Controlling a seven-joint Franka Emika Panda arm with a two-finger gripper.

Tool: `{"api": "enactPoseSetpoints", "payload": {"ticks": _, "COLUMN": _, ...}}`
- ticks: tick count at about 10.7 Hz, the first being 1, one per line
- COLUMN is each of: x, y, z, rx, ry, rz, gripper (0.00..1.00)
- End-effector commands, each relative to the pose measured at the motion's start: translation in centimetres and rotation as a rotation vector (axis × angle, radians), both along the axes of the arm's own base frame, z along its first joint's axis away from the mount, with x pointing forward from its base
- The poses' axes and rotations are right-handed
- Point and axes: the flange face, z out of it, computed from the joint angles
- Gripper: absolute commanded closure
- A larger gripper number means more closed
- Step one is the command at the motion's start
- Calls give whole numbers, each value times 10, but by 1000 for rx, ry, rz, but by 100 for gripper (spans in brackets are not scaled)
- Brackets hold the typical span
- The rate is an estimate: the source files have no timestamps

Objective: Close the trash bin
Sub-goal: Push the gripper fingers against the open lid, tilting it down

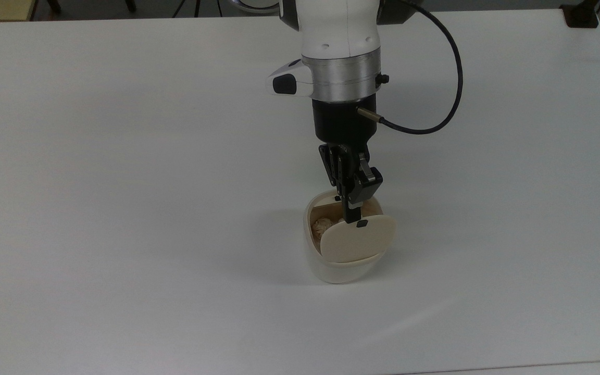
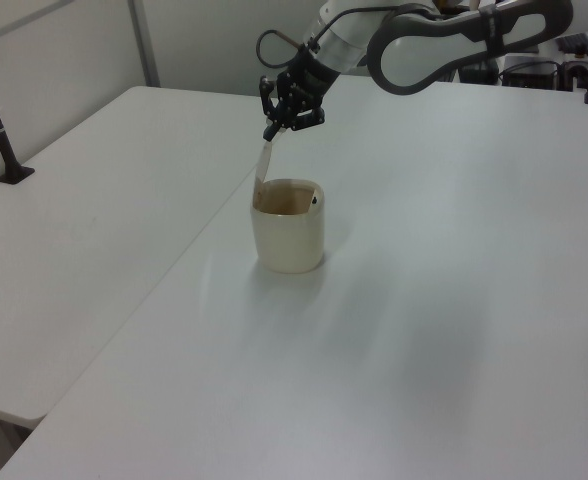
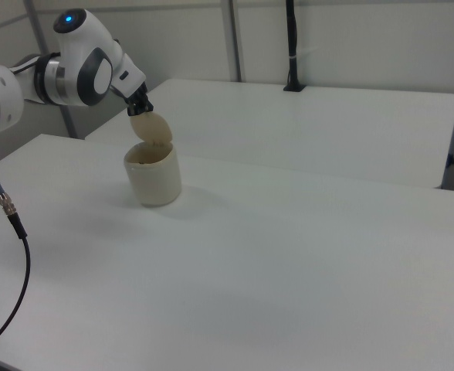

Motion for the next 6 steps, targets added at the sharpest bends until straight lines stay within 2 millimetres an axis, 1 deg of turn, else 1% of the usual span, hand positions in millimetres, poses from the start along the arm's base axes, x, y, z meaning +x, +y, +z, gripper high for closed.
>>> {"api": "enactPoseSetpoints", "payload": {"ticks": 1, "x": 1, "y": 2, "z": 16, "rx": 6, "ry": -46, "rz": -17, "gripper": 100}}
{"api": "enactPoseSetpoints", "payload": {"ticks": 2, "x": 3, "y": 5, "z": 22, "rx": 11, "ry": -62, "rz": -15, "gripper": 100}}
{"api": "enactPoseSetpoints", "payload": {"ticks": 4, "x": 5, "y": 9, "z": 22, "rx": 18, "ry": -70, "rz": -17, "gripper": 100}}
{"api": "enactPoseSetpoints", "payload": {"ticks": 5, "x": 7, "y": 9, "z": 26, "rx": 29, "ry": -98, "rz": -22, "gripper": 100}}
{"api": "enactPoseSetpoints", "payload": {"ticks": 6, "x": 12, "y": 12, "z": 15, "rx": 34, "ry": -116, "rz": -22, "gripper": 100}}
